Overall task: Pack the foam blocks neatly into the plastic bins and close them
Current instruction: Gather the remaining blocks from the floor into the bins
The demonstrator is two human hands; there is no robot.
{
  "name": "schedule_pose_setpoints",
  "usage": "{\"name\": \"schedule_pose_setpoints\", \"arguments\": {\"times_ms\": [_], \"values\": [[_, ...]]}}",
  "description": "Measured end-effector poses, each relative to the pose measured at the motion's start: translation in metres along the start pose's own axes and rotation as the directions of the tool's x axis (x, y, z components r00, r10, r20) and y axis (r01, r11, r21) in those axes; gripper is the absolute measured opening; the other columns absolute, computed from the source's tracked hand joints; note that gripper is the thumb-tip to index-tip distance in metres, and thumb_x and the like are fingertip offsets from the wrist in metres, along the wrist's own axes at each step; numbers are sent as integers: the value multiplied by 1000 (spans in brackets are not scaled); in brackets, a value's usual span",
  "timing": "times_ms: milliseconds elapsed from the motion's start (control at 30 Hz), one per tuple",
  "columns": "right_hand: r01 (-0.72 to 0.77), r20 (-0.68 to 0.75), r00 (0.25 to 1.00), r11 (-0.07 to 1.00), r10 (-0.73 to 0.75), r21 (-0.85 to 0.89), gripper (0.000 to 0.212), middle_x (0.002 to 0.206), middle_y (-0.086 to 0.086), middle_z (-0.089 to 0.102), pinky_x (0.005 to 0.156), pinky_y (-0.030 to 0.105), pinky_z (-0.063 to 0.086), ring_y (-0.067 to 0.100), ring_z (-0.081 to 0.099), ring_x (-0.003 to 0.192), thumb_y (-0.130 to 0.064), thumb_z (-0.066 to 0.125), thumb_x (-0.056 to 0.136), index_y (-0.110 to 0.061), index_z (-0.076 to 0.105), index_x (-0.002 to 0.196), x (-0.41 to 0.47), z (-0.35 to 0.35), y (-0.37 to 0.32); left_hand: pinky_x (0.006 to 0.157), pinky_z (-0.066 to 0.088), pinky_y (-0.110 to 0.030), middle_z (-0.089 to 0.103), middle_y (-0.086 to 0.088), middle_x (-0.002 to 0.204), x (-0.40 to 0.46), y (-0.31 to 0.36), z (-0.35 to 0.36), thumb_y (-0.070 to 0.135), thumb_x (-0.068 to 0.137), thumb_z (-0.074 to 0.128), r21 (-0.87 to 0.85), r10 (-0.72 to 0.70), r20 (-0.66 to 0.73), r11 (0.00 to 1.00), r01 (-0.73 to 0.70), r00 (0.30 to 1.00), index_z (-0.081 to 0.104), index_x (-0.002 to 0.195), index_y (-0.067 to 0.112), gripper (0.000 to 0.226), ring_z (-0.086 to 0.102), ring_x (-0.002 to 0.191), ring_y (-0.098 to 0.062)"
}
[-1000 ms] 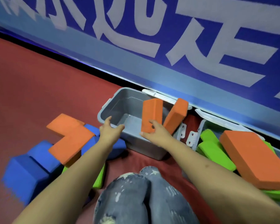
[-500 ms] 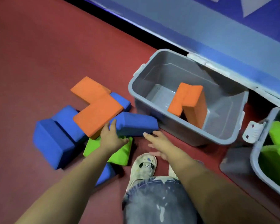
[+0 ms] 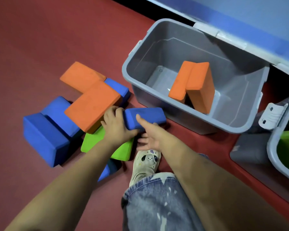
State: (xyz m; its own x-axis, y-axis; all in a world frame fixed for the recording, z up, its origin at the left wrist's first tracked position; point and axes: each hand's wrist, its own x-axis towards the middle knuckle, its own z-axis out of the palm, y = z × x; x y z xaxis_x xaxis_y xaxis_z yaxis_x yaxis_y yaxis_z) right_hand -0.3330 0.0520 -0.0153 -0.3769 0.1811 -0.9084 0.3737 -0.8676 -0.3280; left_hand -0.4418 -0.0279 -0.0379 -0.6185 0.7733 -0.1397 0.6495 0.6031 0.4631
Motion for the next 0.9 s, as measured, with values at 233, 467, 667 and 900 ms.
{"name": "schedule_pose_setpoints", "arguments": {"times_ms": [233, 467, 667, 900], "values": [[-154, -147, 976, 986, 163, 66, 53, 97, 13, 59, 75, 47, 47, 31, 58, 86, -54, 74, 69, -11, 53, 93, -37, -7, -7, 100, 29, -63, 48, -5, 122, -57, 18, -8, 66, 58, 63, -88, 380, 10, 922, -377, 925, 36, 120, 20, 82, 40, 115, -18], [107, -261, 943, 931, -206, -348, 100, 135, 5, 48, 92, 40, 48, 25, 56, 114, -29, 74, 74, -23, 9, 150, -24, -22, 13, 111, 31, -35, 46, -13, 138, -33, -60, 3, 54, 84, 59, -519, -470, 34, 746, 417, 882, 44, 136, 7, 72, 41, 130, -26], [145, -111, 954, 750, -280, -645, 109, 150, 1, 32, 106, 31, 37, 20, 40, 132, -38, 75, 72, -33, -1, 151, -6, -32, 17, 86, 50, -44, 57, -4, 130, -8, -128, 43, 36, 85, 65, -682, -738, 502, -16, 731, 452, 47, 132, 12, 56, 62, 107, -27], [129, -117, 953, 720, -281, -682, 108, 149, 6, 33, 105, 32, 38, 23, 41, 131, -41, 72, 72, -36, -3, 150, 12, -36, 25, 107, 30, -55, 37, -9, 149, -11, -127, 61, 39, 97, 51, -629, -683, 665, -295, 719, 301, 26, 148, 16, 62, 42, 133, -35]]}}
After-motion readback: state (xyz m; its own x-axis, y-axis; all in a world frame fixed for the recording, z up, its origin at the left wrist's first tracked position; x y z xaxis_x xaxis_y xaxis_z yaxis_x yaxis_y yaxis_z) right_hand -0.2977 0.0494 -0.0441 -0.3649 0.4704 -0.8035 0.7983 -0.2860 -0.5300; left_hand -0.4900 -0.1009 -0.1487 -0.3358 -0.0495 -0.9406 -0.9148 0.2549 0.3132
